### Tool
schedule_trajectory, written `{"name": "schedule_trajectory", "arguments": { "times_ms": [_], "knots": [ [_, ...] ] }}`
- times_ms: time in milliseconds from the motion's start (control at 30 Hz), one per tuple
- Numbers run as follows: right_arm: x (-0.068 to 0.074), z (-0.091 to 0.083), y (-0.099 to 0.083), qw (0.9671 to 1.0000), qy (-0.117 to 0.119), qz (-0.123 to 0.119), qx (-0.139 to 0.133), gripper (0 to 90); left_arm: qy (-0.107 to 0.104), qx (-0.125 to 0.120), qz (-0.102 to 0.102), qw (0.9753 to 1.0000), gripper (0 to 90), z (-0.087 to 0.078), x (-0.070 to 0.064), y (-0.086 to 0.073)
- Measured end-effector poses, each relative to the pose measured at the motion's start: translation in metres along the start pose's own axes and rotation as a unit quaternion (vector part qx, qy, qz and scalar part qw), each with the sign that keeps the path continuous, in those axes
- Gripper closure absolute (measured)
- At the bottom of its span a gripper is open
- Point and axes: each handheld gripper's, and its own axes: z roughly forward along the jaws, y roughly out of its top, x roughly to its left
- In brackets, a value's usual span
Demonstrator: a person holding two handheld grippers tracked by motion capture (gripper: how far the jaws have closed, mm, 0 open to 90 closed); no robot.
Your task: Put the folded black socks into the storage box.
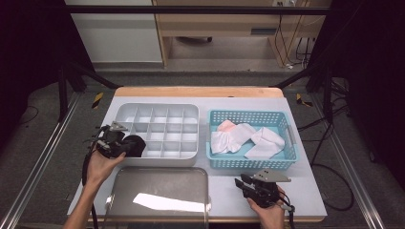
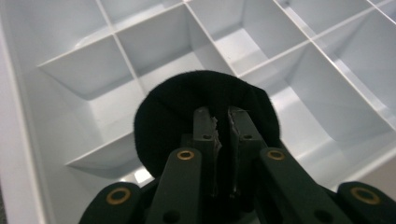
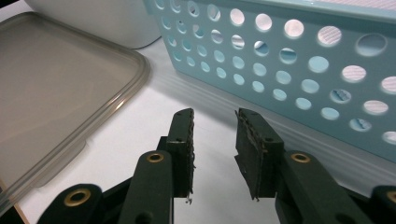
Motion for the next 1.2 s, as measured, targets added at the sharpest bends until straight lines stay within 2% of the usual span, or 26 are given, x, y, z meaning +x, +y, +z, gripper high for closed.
{"name": "schedule_trajectory", "arguments": {
  "times_ms": [100,267,367,433,500,567,633,700,767,833,900,933,967,1100,1200],
  "knots": [
    [0.0,0.0,0.0,1.0,0.0,0.001,0.001,67.0,0.001,0.017,-0.004,0.9998,83.0,0.005,-0.003,-0.001],
    [0.0,0.0,0.0,1.0,0.002,0.001,0.003,67.0,0.005,0.031,-0.019,0.9993,83.4,0.019,-0.002,-0.005],
    [0.0,0.001,-0.001,1.0,0.001,0.0,0.003,67.0,0.004,0.045,-0.011,0.9989,83.4,0.023,-0.002,-0.003],
    [0.0,0.001,-0.001,1.0,0.002,0.001,0.005,66.9,0.006,0.045,-0.004,0.999,83.3,0.024,-0.003,-0.003],
    [0.0,0.002,-0.001,1.0,0.004,0.001,0.008,66.8,0.003,0.04,0.002,0.9992,82.6,0.023,-0.003,-0.004],
    [0.0,0.003,-0.001,0.9999,0.004,0.001,0.009,66.6,-0.009,0.027,-0.01,0.9995,80.1,0.02,-0.001,-0.006],
    [0.001,0.003,-0.001,0.9999,0.004,0.0,0.011,66.4,-0.025,0.013,-0.027,0.9992,70.4,0.012,0.003,-0.006],
    [0.001,0.003,-0.001,0.9999,0.004,0.001,0.01,66.0,-0.022,-0.01,-0.031,0.9992,58.1,0.0,0.004,-0.006],
    [0.0,0.002,0.0,1.0,0.003,0.001,0.008,66.0,-0.01,-0.042,-0.038,0.9983,57.7,-0.013,0.006,-0.005],
    [-0.001,0.001,0.0,1.0,0.001,0.003,0.006,66.2,-0.004,-0.056,-0.048,0.9973,61.0,-0.016,0.009,-0.003],
    [-0.001,0.0,0.0,1.0,0.001,0.003,0.005,66.4,0.013,-0.044,-0.044,0.998,63.9,-0.008,0.011,-0.001],
    [-0.001,0.0,0.0,1.0,0.001,0.003,0.004,66.5,0.015,-0.039,-0.045,0.9981,65.2,-0.004,0.012,-0.001],
    [-0.001,0.0,0.0,1.0,0.002,0.003,0.004,66.5,0.014,-0.033,-0.05,0.9981,66.3,0.003,0.013,-0.002],
    [-0.001,0.0,-0.001,1.0,0.003,0.001,0.006,66.7,-0.006,-0.021,-0.055,0.9983,83.2,0.017,0.011,-0.006],
    [-0.001,0.0,-0.001,1.0,0.002,0.002,0.006,67.0,-0.006,0.0,-0.053,0.9986,86.6,0.02,0.008,-0.008]
  ]
}}
